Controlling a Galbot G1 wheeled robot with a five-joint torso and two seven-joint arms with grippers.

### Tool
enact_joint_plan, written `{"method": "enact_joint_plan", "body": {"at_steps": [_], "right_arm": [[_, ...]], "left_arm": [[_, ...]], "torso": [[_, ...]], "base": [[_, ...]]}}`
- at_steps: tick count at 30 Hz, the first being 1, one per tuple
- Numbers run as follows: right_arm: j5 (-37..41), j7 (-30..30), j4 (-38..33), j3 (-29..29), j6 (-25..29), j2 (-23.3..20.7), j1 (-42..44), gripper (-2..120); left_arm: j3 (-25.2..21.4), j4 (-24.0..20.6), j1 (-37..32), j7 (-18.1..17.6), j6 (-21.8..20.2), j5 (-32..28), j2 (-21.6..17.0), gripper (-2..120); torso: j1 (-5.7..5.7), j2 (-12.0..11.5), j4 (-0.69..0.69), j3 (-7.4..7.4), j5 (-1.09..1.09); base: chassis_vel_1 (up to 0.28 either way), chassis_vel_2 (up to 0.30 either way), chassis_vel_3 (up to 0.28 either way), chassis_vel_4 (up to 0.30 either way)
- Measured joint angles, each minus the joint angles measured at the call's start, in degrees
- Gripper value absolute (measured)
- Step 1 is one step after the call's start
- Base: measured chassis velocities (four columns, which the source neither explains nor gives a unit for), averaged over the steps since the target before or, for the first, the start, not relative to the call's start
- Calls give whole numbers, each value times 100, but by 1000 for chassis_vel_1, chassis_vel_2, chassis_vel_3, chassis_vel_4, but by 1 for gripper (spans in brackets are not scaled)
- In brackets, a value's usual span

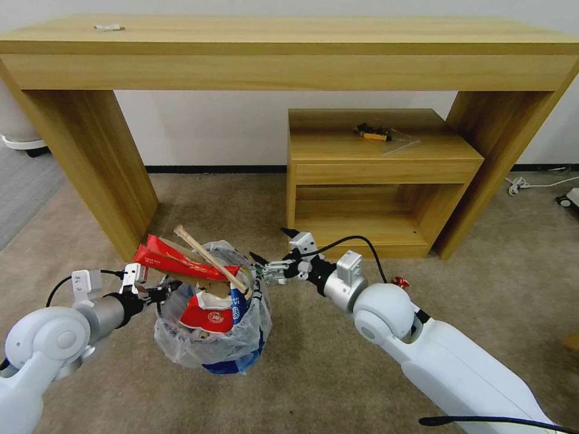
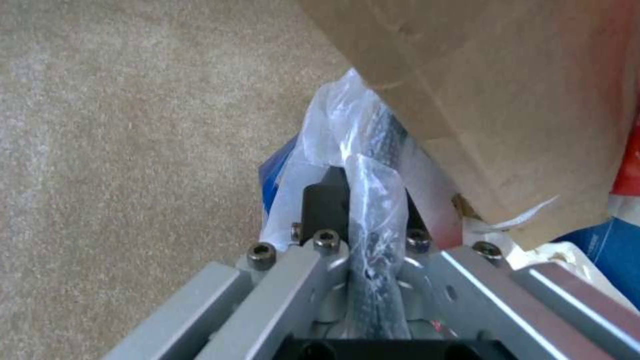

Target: Pick up the trash bin and place the garbage on the floor into it.

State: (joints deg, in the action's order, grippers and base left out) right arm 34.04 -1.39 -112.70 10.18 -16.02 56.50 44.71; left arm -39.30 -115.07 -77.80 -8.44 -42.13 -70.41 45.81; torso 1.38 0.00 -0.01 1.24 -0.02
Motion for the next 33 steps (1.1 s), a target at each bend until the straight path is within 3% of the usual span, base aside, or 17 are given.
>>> {"method": "enact_joint_plan", "body": {"at_steps": [10,25,33], "right_arm": [[-108,-274,6,-571,160,48,610,100],[-1082,-162,-91,-2875,798,631,2994,100],[-1128,-99,-71,-3268,926,834,3235,100]], "left_arm": [[-119,-56,-163,85,0,169,59,0],[-141,-41,-223,221,0,307,97,0],[-95,-55,-263,238,-1,352,121,0]], "torso": [[0,0,1,0,0],[0,1,-1,0,0],[0,1,1,0,-1]], "base": [[0,0,0,0],[0,0,0,0],[0,0,0,0]]}}
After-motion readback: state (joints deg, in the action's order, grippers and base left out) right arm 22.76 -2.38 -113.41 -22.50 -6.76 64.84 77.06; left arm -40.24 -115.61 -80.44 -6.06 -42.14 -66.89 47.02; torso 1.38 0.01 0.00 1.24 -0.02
